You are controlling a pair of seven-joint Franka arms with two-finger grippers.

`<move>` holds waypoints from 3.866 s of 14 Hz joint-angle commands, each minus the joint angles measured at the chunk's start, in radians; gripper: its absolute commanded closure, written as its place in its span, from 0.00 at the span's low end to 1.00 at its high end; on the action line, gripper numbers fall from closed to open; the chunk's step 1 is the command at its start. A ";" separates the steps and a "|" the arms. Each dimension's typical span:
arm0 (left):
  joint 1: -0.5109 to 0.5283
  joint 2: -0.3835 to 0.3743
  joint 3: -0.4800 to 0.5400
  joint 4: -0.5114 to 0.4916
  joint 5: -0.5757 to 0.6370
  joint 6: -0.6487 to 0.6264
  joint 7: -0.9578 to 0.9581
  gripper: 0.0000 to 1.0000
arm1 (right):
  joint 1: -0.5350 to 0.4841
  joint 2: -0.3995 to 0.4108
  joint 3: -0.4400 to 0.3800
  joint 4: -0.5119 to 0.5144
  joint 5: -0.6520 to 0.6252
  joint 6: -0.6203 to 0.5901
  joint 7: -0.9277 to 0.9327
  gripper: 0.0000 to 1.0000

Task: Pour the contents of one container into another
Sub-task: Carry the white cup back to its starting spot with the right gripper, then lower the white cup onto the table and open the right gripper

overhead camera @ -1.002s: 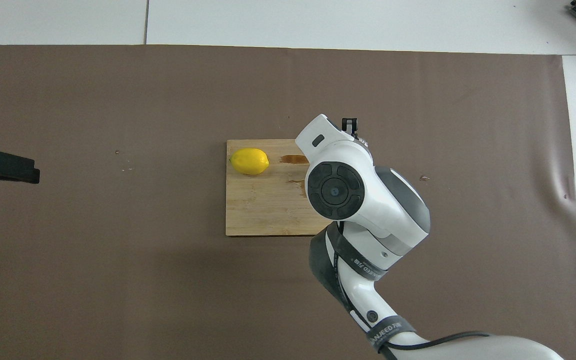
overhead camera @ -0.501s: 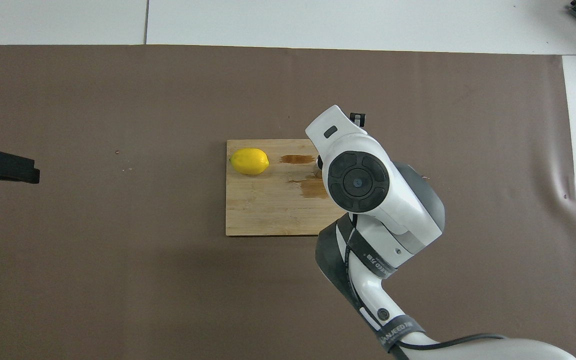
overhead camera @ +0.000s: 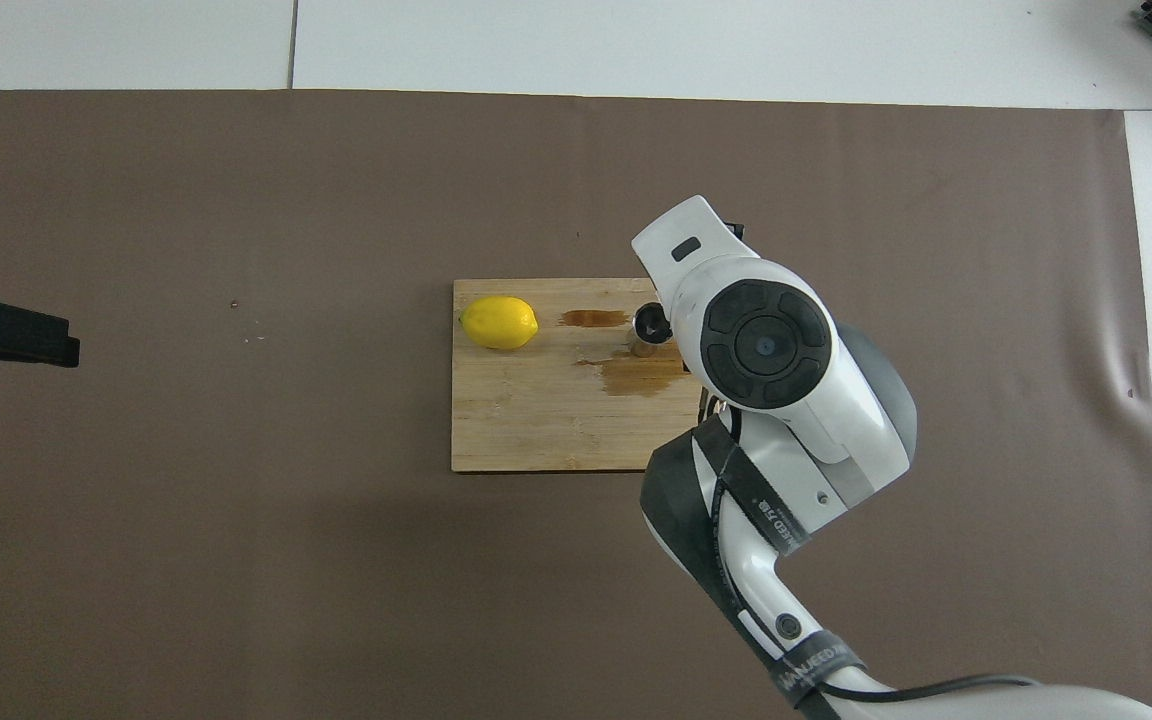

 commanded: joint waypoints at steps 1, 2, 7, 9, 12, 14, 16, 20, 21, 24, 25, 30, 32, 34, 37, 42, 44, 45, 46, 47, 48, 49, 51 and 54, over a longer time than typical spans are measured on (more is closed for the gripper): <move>-0.010 -0.019 0.010 -0.012 0.011 -0.009 0.012 0.00 | -0.021 -0.018 0.011 -0.018 0.048 0.021 -0.028 0.62; -0.010 -0.019 0.010 -0.012 0.011 -0.009 0.012 0.00 | -0.030 -0.019 0.011 -0.018 0.060 0.036 -0.031 0.62; -0.010 -0.019 0.010 -0.012 0.011 -0.009 0.012 0.00 | -0.161 -0.038 0.011 -0.021 0.334 0.043 -0.303 0.62; -0.010 -0.017 0.010 -0.012 0.011 -0.009 0.012 0.00 | -0.232 -0.045 0.011 -0.026 0.437 0.032 -0.440 0.62; -0.008 -0.019 0.010 -0.012 0.011 -0.009 0.012 0.00 | -0.301 -0.068 0.010 -0.090 0.569 0.032 -0.578 0.62; -0.010 -0.019 0.010 -0.012 0.011 -0.009 0.012 0.00 | -0.359 -0.114 0.010 -0.195 0.694 0.049 -0.708 0.62; -0.010 -0.019 0.010 -0.012 0.011 -0.009 0.012 0.00 | -0.422 -0.151 0.010 -0.292 0.752 0.075 -0.845 0.62; -0.010 -0.019 0.010 -0.012 0.011 -0.009 0.012 0.00 | -0.492 -0.159 0.010 -0.407 0.805 0.131 -1.020 0.61; -0.008 -0.017 0.010 -0.012 0.011 -0.009 0.012 0.00 | -0.492 -0.157 0.010 -0.436 0.839 0.165 -1.069 0.61; -0.008 -0.017 0.010 -0.012 0.011 -0.009 0.012 0.00 | -0.486 -0.121 0.010 -0.461 0.907 0.243 -1.164 0.61; -0.010 -0.019 0.010 -0.012 0.011 -0.009 0.012 0.00 | -0.482 -0.104 0.010 -0.463 0.917 0.277 -1.177 0.61; -0.010 -0.019 0.010 -0.012 0.011 -0.009 0.012 0.00 | -0.479 -0.050 0.010 -0.463 1.002 0.300 -1.246 0.60; -0.010 -0.019 0.010 -0.012 0.011 -0.009 0.012 0.00 | -0.482 -0.039 0.010 -0.463 1.008 0.299 -1.278 0.59; -0.010 -0.017 0.010 -0.012 0.011 -0.009 0.012 0.00 | -0.487 -0.027 0.010 -0.463 1.022 0.300 -1.298 0.59; -0.010 -0.017 0.010 -0.012 0.011 -0.009 0.012 0.00 | -0.484 -0.015 0.010 -0.461 1.055 0.302 -1.338 0.57; -0.010 -0.019 0.010 -0.012 0.011 -0.009 0.012 0.00 | -0.482 -0.012 0.010 -0.455 1.077 0.299 -1.355 0.00; -0.010 -0.019 0.010 -0.012 0.011 -0.009 0.012 0.00 | -0.489 -0.012 0.008 -0.454 1.077 0.291 -1.353 0.00; -0.010 -0.017 0.010 -0.012 0.011 -0.009 0.012 0.00 | -0.490 -0.018 0.007 -0.454 1.077 0.288 -1.355 0.00; -0.010 -0.019 0.010 -0.012 0.011 -0.009 0.012 0.00 | -0.493 -0.022 0.007 -0.454 1.077 0.276 -1.353 0.00; -0.010 -0.019 0.010 -0.012 0.011 -0.009 0.012 0.00 | -0.493 -0.027 0.005 -0.455 1.077 0.244 -1.352 0.00; -0.010 -0.019 0.010 -0.012 0.011 -0.009 0.012 0.00 | -0.495 -0.031 0.004 -0.454 1.077 0.216 -1.350 0.00; -0.010 -0.019 0.010 -0.012 0.011 -0.009 0.012 0.00 | -0.508 -0.034 0.004 -0.452 1.077 0.184 -1.345 0.00; -0.010 -0.019 0.010 -0.012 0.011 -0.009 0.012 0.00 | -0.518 -0.067 0.001 -0.447 1.077 0.127 -1.318 0.00; -0.010 -0.017 0.010 -0.012 0.011 -0.009 0.012 0.00 | -0.528 -0.110 -0.003 -0.438 1.053 0.081 -1.273 0.00</move>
